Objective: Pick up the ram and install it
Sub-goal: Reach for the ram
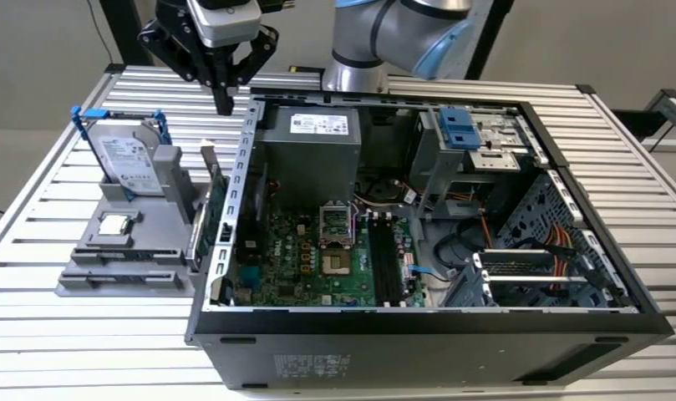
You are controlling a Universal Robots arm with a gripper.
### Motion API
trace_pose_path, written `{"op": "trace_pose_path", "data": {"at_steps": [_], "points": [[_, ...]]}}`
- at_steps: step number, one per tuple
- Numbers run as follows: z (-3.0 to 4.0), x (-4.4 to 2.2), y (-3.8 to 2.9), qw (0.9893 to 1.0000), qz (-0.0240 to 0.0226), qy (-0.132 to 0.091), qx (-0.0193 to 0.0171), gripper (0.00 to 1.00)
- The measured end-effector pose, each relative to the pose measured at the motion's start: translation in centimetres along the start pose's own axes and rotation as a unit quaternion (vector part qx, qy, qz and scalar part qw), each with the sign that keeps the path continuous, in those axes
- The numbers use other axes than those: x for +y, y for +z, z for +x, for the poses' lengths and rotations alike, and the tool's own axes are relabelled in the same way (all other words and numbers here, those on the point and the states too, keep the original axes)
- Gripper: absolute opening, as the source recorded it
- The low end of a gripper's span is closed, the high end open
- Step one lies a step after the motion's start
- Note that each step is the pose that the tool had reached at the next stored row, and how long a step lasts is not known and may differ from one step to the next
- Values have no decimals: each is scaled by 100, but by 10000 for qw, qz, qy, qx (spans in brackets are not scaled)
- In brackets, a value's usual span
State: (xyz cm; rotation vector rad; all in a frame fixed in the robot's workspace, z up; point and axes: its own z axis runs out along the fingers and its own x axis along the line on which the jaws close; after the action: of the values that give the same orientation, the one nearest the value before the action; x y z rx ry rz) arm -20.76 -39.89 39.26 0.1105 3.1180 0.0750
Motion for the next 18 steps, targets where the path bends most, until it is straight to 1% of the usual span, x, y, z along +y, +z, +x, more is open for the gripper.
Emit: {"op": "trace_pose_path", "data": {"at_steps": [18], "points": [[183,-13,-4,10000,0,0,0,0]]}}
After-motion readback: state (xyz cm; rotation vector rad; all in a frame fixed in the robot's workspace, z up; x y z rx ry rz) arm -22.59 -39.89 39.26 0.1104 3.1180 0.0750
